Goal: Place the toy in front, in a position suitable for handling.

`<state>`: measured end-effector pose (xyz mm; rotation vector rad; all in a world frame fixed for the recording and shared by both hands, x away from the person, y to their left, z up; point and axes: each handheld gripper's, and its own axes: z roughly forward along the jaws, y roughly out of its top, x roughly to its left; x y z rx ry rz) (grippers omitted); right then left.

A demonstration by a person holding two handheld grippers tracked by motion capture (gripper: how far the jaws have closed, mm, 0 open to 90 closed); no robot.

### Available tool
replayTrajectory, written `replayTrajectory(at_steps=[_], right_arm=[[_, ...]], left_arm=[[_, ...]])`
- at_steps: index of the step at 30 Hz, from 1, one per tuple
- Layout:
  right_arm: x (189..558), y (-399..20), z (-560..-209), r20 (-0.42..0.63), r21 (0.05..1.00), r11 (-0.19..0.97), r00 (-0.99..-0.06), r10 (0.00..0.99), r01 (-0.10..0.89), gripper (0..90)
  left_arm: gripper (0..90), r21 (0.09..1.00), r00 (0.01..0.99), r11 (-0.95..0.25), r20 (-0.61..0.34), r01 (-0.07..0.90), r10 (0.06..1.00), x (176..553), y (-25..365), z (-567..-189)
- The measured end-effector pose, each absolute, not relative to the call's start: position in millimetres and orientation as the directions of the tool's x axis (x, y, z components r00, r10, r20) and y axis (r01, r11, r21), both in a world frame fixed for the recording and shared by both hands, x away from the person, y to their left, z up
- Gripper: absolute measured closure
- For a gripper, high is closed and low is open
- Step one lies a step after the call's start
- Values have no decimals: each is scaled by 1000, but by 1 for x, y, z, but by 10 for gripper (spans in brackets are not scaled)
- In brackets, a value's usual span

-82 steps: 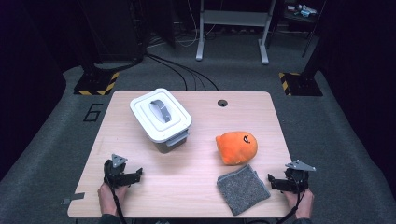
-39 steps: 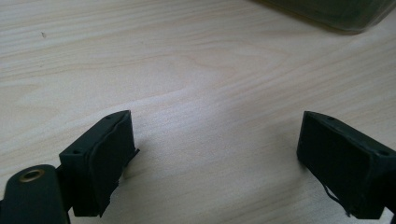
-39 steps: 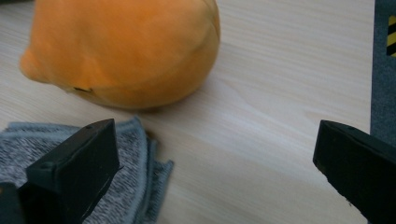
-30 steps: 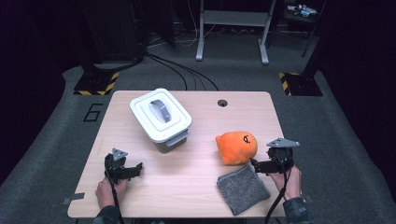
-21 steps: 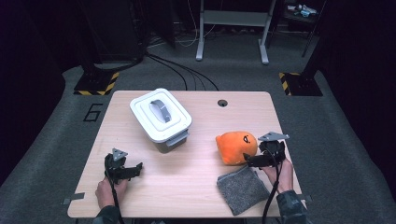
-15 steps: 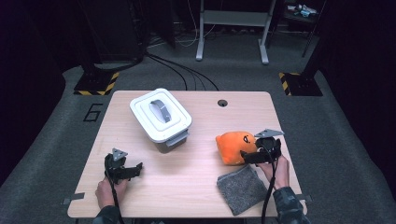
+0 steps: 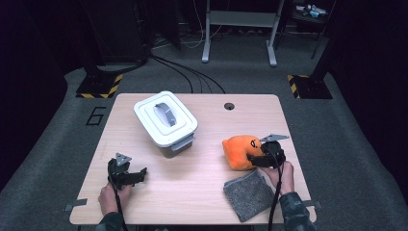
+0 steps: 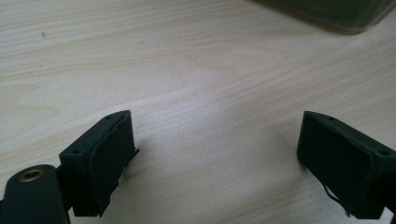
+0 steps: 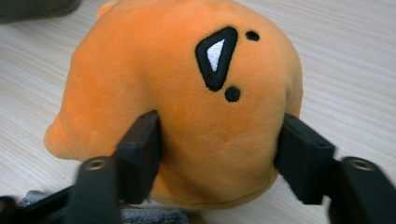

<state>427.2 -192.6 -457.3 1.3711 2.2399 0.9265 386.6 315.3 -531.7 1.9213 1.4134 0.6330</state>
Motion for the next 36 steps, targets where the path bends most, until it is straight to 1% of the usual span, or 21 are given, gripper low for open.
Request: replayTrajectory(at_steps=[2,5,6,10,15,18,23,30,36], right_arm=[[426,-193,-459,37,686,313,-461,887,657,456],[424,-193,-459,59,699,279,-441,896,659,543],[423,-195,-459,56,707,285,-453,890,647,565],[419,-192,-456,94,741,222,-425,900,634,610],[415,-182,-451,106,757,203,-423,900,622,619],[412,-178,-449,140,766,175,-425,894,619,618],[406,-170,-445,167,774,162,-444,880,612,610],[401,-158,-442,156,785,188,-483,861,590,603],[397,-148,-441,170,787,185,-495,852,589,604]], left_arm=[[109,747,298,-197,-1,635,954,387,315,-532],[108,747,298,-197,-2,635,955,387,315,-532],[109,747,298,-197,-1,635,955,387,315,-532],[109,748,298,-197,-1,634,954,387,315,-532],[109,747,298,-197,-2,635,955,387,315,-532],[108,747,298,-197,-1,635,955,387,315,-532],[108,748,298,-197,-1,634,954,387,315,-532],[109,748,298,-197,-1,634,954,387,315,-532],[109,747,298,-197,-1,634,954,387,315,-532]])
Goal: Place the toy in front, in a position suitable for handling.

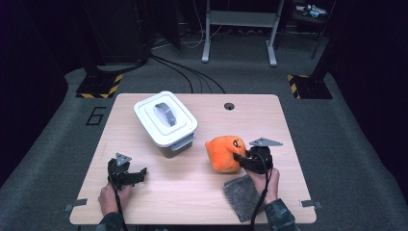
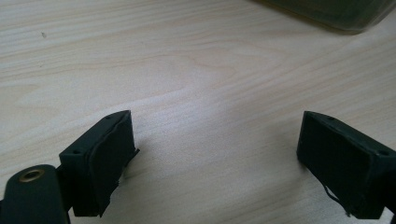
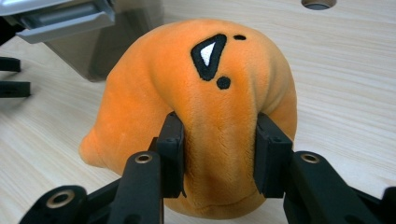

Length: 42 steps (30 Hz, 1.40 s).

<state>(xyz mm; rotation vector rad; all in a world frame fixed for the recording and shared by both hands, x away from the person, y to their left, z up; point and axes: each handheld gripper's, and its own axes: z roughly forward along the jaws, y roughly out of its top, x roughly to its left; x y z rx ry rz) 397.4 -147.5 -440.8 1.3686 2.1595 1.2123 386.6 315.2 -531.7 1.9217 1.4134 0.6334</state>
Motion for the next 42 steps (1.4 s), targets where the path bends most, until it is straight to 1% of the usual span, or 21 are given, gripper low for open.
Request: replayTrajectory(at_steps=[10,20,24,27,29,30,31,32,38,40,41,42], right_arm=[[391,-129,-440,206,786,181,-528,824,590,600],[386,-113,-447,230,776,188,-549,803,601,594],[387,-106,-457,230,760,210,-557,798,615,586],[389,-103,-462,205,768,223,-559,803,601,567],[390,-103,-462,201,763,228,-557,806,605,525],[390,-103,-462,201,763,228,-557,806,605,525],[392,-105,-462,202,756,233,-556,806,612,458],[392,-106,-462,196,757,235,-554,809,610,416],[387,-114,-456,176,751,256,-558,811,609,250],[384,-119,-453,167,748,261,-553,816,610,176],[382,-123,-451,161,751,263,-555,816,605,151],[380,-126,-449,151,749,271,-553,819,605,145]], left_arm=[[109,748,298,-197,-1,634,954,387,315,-532],[108,747,298,-197,-1,635,955,387,315,-532],[108,748,298,-197,-1,634,954,387,315,-532],[108,747,298,-197,-2,634,955,387,315,-532],[108,748,298,-197,-1,634,955,387,315,-532],[108,748,298,-197,-1,634,955,387,315,-532],[108,747,298,-197,-2,635,955,387,315,-532],[108,747,298,-198,-1,635,954,387,315,-532],[108,748,298,-198,0,634,955,387,315,-532],[108,747,298,-197,-1,635,955,387,315,-532],[108,748,299,-197,-2,634,954,387,315,-532],[108,748,298,-197,-2,634,954,387,315,-532]])
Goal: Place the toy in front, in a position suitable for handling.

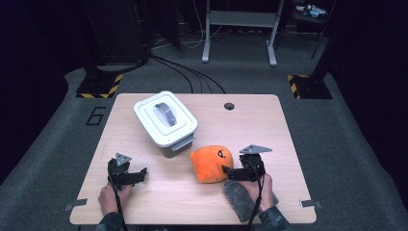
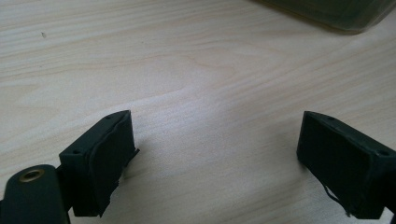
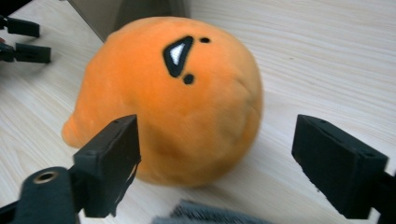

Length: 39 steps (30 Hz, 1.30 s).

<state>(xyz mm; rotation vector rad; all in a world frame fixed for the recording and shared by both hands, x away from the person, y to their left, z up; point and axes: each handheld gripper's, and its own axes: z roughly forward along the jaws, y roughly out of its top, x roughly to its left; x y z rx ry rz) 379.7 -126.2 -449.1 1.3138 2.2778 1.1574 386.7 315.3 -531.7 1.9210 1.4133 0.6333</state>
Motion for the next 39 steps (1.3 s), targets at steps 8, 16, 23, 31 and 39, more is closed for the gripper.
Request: replayTrajectory(at_steps=[8,16,23,31,39], right_arm=[[359,-150,-447,101,728,310,-543,833,611,58],[341,-173,-467,83,679,331,-516,852,655,18],[334,-176,-485,66,648,344,-500,864,680,107],[333,-173,-499,30,617,375,-497,867,692,284],[330,-172,-509,-3,627,374,-479,878,683,426]], left_arm=[[108,748,298,-198,0,634,955,387,315,-532],[109,747,298,-197,-2,635,954,387,315,-532],[109,746,298,-196,-3,636,955,387,315,-532],[108,747,298,-197,-1,635,955,387,315,-532],[108,747,297,-197,-1,635,955,387,315,-532]])
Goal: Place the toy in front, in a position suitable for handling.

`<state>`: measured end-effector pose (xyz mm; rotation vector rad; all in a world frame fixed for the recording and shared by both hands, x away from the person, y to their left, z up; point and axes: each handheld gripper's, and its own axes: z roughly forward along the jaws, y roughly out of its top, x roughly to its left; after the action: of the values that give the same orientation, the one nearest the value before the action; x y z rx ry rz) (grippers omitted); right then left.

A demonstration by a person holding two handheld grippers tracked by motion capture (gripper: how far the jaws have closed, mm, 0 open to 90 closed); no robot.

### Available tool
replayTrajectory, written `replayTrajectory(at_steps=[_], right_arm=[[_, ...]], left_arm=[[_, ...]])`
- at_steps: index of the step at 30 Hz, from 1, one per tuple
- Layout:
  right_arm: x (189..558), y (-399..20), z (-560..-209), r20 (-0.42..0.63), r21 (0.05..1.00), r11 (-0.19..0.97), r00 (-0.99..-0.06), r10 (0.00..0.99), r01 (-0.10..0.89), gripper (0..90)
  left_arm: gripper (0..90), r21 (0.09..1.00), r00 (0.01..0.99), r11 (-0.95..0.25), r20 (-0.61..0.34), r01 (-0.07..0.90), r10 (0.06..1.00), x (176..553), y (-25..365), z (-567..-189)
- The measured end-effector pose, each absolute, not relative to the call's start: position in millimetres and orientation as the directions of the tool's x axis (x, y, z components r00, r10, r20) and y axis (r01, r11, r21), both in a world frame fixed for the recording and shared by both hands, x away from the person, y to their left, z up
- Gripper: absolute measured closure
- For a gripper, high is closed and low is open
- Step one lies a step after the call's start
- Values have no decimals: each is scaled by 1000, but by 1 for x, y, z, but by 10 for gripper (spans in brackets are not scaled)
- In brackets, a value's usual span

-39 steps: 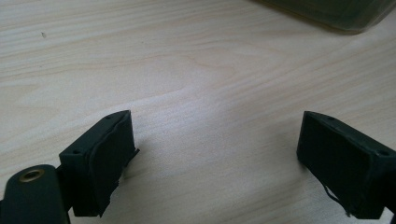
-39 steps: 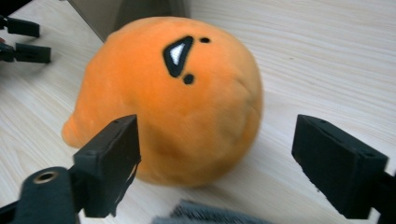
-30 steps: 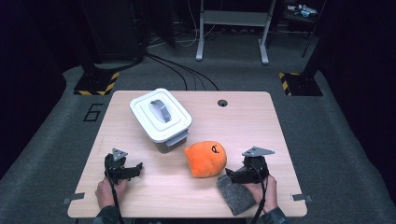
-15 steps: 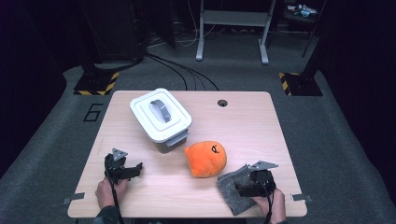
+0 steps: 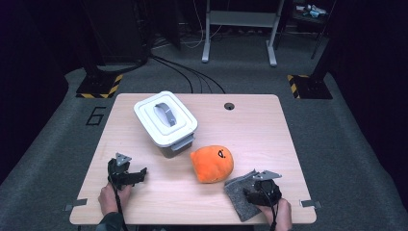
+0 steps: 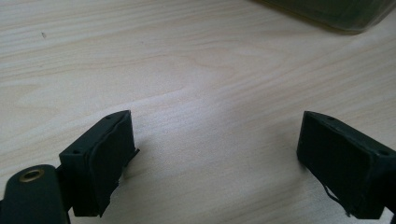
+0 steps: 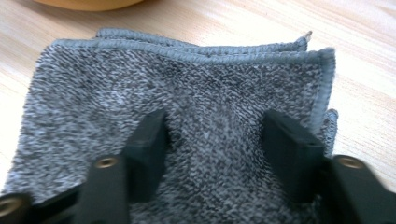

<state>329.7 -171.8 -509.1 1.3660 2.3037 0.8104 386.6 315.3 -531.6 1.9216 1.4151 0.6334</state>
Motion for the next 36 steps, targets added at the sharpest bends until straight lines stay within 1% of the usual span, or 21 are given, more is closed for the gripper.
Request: replayTrajectory(at_steps=[1,2,3,6,7,13,18,20,25,31,36], right_arm=[[329,-173,-509,-7,636,377,-483,876,673,465],[327,-172,-510,1,643,356,-466,885,678,520],[327,-174,-510,-7,647,366,-475,880,669,556],[325,-174,-510,2,654,344,-456,890,674,639],[325,-175,-510,-8,663,350,-461,887,662,670],[325,-178,-510,3,679,326,-447,894,658,743],[325,-186,-502,8,706,310,-445,895,637,755],[326,-190,-496,24,724,286,-437,899,628,756],[329,-201,-479,10,742,274,-418,908,612,756],[336,-220,-463,15,760,226,-364,931,609,754],[345,-231,-459,18,761,196,-322,946,618,749]], left_arm=[[108,747,297,-197,-1,635,955,387,315,-532],[109,747,297,-197,-1,635,955,387,315,-532],[108,747,297,-197,-1,635,955,387,315,-532],[109,747,297,-197,-1,636,955,387,315,-532],[109,747,297,-197,-1,635,955,387,315,-532],[109,747,297,-197,-1,635,955,387,315,-532],[108,744,299,-198,-3,638,954,387,315,-531],[109,747,297,-197,-1,635,955,387,315,-532],[109,746,297,-197,-1,636,955,387,315,-532],[109,746,297,-197,-2,636,955,387,315,-532],[109,746,297,-197,-1,636,955,387,315,-532]])
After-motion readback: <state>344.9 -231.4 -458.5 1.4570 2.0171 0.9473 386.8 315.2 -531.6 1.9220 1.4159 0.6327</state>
